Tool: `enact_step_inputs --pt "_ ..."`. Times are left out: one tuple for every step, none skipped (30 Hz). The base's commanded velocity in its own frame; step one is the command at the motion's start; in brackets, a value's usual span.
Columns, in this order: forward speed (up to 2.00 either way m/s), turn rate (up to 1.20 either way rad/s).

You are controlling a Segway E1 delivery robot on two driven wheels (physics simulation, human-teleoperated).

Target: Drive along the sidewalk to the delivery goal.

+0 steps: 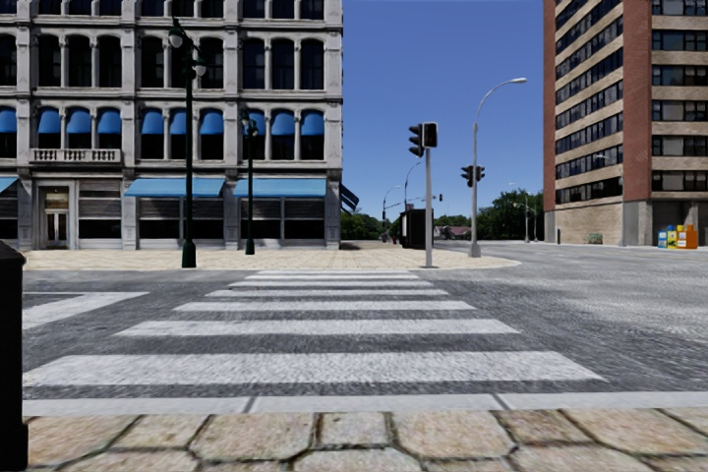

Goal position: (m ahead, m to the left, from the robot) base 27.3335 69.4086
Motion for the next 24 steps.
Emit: enact_step_inputs --pt "2.00 0.00" --pt "2.00 0.00" --pt "2.00 0.00" --pt "2.00 0.00" --pt "2.00 0.00" --pt "2.00 0.00" --pt "2.00 0.00" --pt "2.00 0.00" --pt "2.00 0.00" --pt "2.00 0.00" --pt "2.00 0.00" --pt "2.00 0.00" --pt "2.00 0.00" --pt "2.00 0.00" --pt "2.00 0.00" --pt "2.00 0.00" --pt "2.00 0.00" --pt "2.00 0.00" --pt "2.00 0.00" --pt "2.00 0.00" --pt "1.95 0.00" --pt "1.82 0.00" --pt "1.66 0.00" --pt "1.53 0.00"
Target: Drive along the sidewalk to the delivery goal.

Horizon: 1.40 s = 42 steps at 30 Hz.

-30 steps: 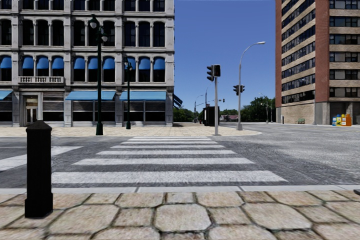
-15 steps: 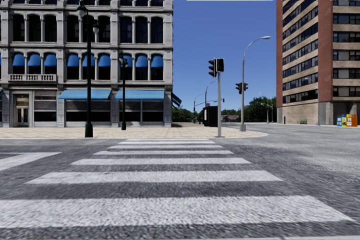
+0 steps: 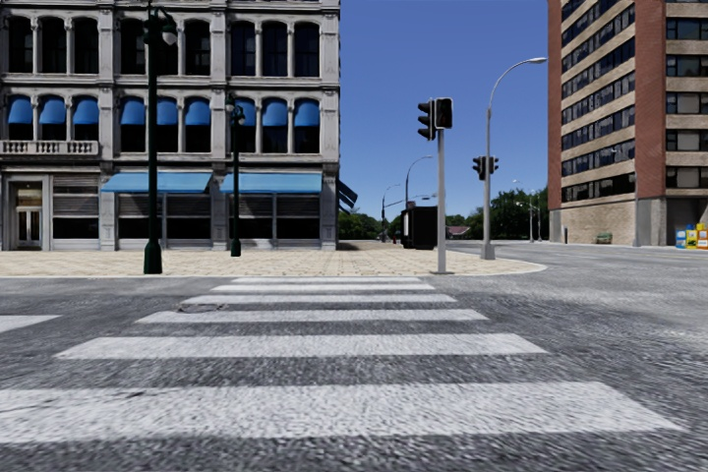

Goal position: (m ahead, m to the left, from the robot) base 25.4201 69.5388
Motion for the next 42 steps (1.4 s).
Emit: enact_step_inputs --pt "1.53 0.00" --pt "1.44 0.00" --pt "1.39 0.00" --pt "1.33 0.00" --pt "1.33 0.00" --pt "1.29 0.00" --pt "1.28 0.00" --pt "1.28 0.00" --pt "1.27 0.00" --pt "1.27 0.00" --pt "1.27 0.00" --pt "1.27 0.00" --pt "1.27 0.00" --pt "1.27 0.00" --pt "1.27 0.02" --pt "1.27 0.05" --pt "1.27 0.06" --pt "1.27 0.06" --pt "1.27 0.08" --pt "1.27 0.12" --pt "1.27 0.13" --pt "1.27 0.13" --pt "1.27 0.13" --pt "1.27 0.13" --pt "1.28 0.13" --pt "1.28 0.11" --pt "1.28 0.11" --pt "1.28 0.09" --pt "1.28 0.09" --pt "1.29 0.09" --pt "1.29 0.09" --pt "1.46 0.09" --pt "2.00 0.07" --pt "2.00 0.01" --pt "2.00 0.01" --pt "2.00 0.00" --pt "2.00 0.00" --pt "2.00 0.00" --pt "2.00 0.00" --pt "2.00 0.00" --pt "2.00 0.00" --pt "2.00 0.00"
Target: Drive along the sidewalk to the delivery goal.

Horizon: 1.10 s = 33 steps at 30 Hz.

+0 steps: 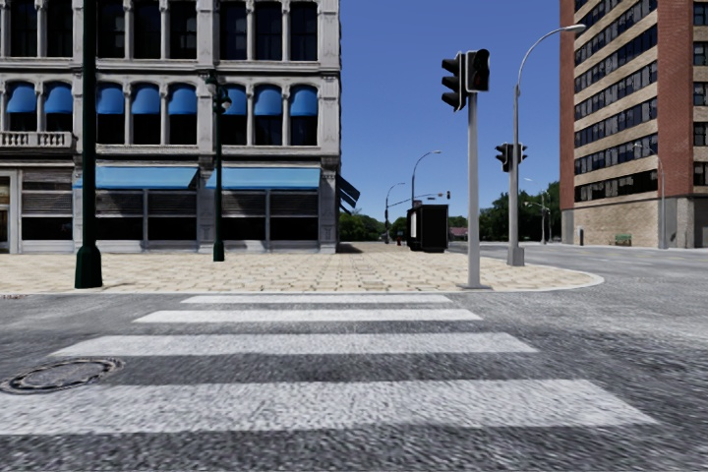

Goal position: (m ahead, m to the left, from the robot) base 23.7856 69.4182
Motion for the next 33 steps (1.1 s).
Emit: enact_step_inputs --pt "2.00 0.00" --pt "2.00 0.00" --pt "2.00 0.00" --pt "2.00 0.00" --pt "2.00 0.00" --pt "2.00 0.00" --pt "2.00 0.00" --pt "2.00 0.00" --pt "2.00 0.00" --pt "2.00 0.00" --pt "2.00 0.00" --pt "2.00 0.00" --pt "2.00 0.00" --pt "2.00 0.00" --pt "2.00 0.00" --pt "2.00 0.00" --pt "2.00 0.00" --pt "2.00 0.00" --pt "2.00 0.00" --pt "2.00 0.00" --pt "2.00 0.00" --pt "2.00 0.00" --pt "2.00 0.00" --pt "2.00 0.00" --pt "2.00 0.00" --pt "2.00 0.00" --pt "2.00 0.00" --pt "2.00 0.00" --pt "2.00 0.00" --pt "2.00 0.00" --pt "2.00 0.00" --pt "2.00 0.00" --pt "2.00 0.00"
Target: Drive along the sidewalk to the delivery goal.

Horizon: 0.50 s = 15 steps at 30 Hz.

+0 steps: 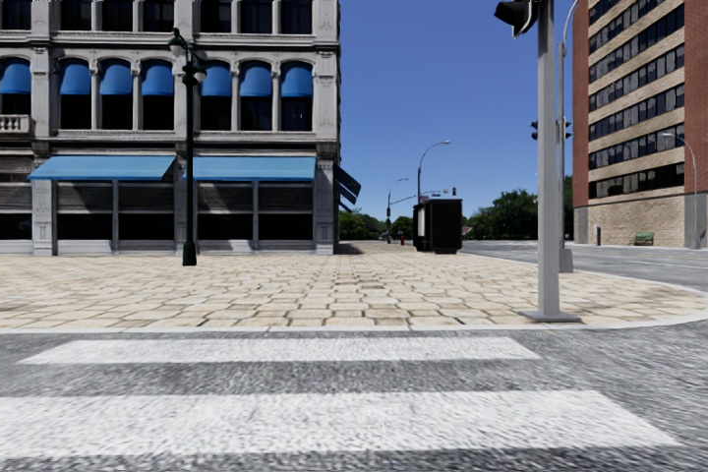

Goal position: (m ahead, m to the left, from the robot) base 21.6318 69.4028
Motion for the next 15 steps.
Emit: enact_step_inputs --pt "2.00 0.05" --pt "2.00 0.11" --pt "2.00 0.12" --pt "2.00 0.12" --pt "2.00 0.15" --pt "2.00 0.27" --pt "2.00 0.40" --pt "2.00 0.45" --pt "2.00 0.45" --pt "2.00 0.47" --pt "2.00 0.47" --pt "2.00 0.47" --pt "2.00 0.47" --pt "2.00 0.47" --pt "2.00 0.47"
